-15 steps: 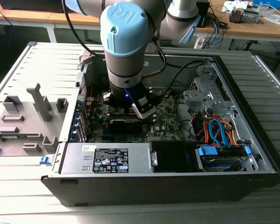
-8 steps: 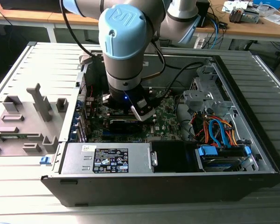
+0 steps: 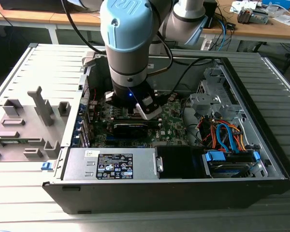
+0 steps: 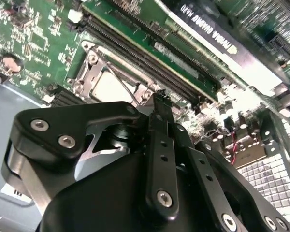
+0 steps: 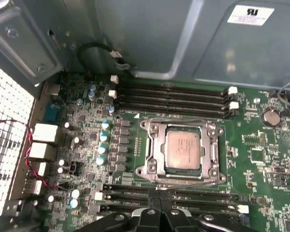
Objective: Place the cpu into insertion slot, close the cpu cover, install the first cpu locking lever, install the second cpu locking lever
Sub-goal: 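Install the second cpu locking lever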
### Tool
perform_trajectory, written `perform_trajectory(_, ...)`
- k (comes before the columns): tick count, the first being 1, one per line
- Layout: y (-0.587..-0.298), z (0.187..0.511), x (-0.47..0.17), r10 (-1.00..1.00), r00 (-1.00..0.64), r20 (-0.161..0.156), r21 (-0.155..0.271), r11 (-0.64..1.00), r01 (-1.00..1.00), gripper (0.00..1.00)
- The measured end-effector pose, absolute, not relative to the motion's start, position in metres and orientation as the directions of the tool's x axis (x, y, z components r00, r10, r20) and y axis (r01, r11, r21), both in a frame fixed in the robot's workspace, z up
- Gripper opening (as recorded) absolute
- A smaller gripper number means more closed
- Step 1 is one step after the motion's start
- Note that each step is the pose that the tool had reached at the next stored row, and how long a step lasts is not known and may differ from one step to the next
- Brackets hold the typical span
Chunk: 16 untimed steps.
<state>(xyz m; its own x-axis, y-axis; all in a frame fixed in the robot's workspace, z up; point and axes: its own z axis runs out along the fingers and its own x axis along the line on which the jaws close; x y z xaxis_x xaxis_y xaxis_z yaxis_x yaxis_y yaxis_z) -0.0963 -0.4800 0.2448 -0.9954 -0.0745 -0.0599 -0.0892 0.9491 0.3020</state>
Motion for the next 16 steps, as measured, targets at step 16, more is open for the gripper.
perform_trajectory(16,-0.483,0.252,-0.084,-0.073,-0.996,-0.057,0.322,0.943,-0.088,0.11)
